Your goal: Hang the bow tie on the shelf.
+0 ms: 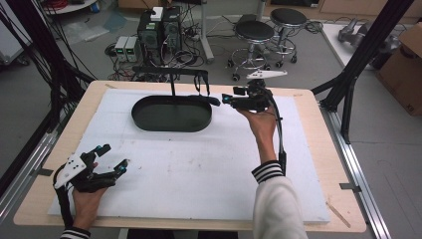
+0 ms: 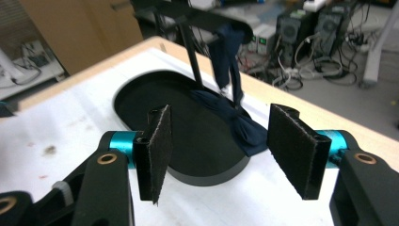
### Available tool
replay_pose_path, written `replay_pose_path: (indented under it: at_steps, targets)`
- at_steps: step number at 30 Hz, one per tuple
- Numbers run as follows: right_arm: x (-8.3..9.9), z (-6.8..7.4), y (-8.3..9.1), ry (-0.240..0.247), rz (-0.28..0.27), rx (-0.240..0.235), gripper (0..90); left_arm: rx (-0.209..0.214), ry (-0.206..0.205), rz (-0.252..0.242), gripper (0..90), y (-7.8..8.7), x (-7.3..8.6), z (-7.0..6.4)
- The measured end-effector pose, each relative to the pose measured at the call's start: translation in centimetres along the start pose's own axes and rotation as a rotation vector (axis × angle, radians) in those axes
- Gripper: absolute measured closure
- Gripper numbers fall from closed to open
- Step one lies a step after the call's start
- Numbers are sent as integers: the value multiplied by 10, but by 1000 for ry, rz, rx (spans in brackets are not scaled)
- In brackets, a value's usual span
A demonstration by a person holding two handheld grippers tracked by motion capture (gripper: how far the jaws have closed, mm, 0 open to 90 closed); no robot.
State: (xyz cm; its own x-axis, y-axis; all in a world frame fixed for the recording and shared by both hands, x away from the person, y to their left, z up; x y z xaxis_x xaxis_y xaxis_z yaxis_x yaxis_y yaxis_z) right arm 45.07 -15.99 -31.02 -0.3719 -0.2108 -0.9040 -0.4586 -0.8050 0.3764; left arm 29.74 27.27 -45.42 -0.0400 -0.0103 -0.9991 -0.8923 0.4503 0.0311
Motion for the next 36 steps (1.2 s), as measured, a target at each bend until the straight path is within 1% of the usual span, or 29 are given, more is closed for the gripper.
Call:
replay_pose_path:
  at_steps: [1, 2, 3, 5, 7, 9, 13, 15, 17, 19, 20, 21, 23, 24, 25, 28, 29, 30, 32, 34, 36]
  targets:
    - [1, 4, 8, 21, -50, 23, 420, 0, 0, 0, 138, 0, 0, 0]
    - [3, 9, 16, 36, -86, 59, 421, -1, -1, 1, 137, 0, 0, 0]
    - [6, 12, 23, 48, -101, 83, 416, -2, 1, 1, 138, 0, 0, 0]
    - [14, 18, 36, 40, -115, 84, 381, -3, 2, 2, 138, -1, 0, 0]
    - [24, 25, 51, 50, -136, 108, 354, -3, 0, 5, 138, -1, 0, 0]
    - [36, 33, 65, 54, -164, 122, 318, -3, -1, 9, 138, -1, 0, 0]
    - [73, 49, 89, 95, -195, 167, 294, -4, 5, 10, 137, -1, 0, 0]
    - [94, 55, 98, 95, -210, 189, 261, -5, 5, 15, 137, -1, 0, 1]
    - [115, 58, 105, 95, -242, 209, 224, -6, 6, 15, 137, -1, 0, 1]
    - [136, 60, 108, 101, -271, 240, 212, -4, 4, 14, 137, -1, 0, 1]
    - [146, 60, 109, 106, -274, 255, 210, -5, 4, 10, 137, -1, 0, 0]
    - [156, 59, 108, 109, -271, 271, 204, -4, 1, 9, 137, -1, 0, 0]
    - [174, 57, 107, 94, -267, 296, 191, -4, 1, 5, 137, -1, 0, 0]
    - [181, 56, 105, 80, -257, 302, 191, -4, 2, 2, 137, 0, 0, 0]
    - [188, 54, 104, 77, -255, 311, 190, -3, -1, 2, 137, 0, 0, 0]
    - [200, 51, 102, 71, -253, 332, 189, 0, -11, 1, 136, 0, 0, 0]
    - [202, 50, 101, 67, -257, 326, 188, -1, -11, -1, 136, 0, 0, -1]
    - [204, 50, 100, 68, -263, 326, 188, -2, -11, -3, 136, 0, 0, -1]
    - [208, 48, 99, 83, -267, 348, 189, -3, -11, -4, 136, 0, 0, -1]
    - [212, 47, 96, 75, -263, 354, 188, -4, -12, -3, 136, 0, 0, -1]
    - [212, 47, 96, 79, -263, 357, 188, -5, -11, -3, 136, 0, 0, -1]
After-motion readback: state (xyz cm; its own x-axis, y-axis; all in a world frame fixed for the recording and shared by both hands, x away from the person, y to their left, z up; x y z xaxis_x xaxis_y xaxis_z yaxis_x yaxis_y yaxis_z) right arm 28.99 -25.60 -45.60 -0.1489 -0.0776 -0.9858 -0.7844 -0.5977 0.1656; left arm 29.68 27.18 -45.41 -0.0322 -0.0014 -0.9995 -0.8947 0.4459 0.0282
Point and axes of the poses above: each handheld gripper's, and its own axes: y roughly backward along the jaws, x roughly out of its underside, z roughly to its left, the point moved 4 cm from there along -y, roughly forward along the jaws, and after that the axes turned 11 degrees about -x, right-handed, at the moved point
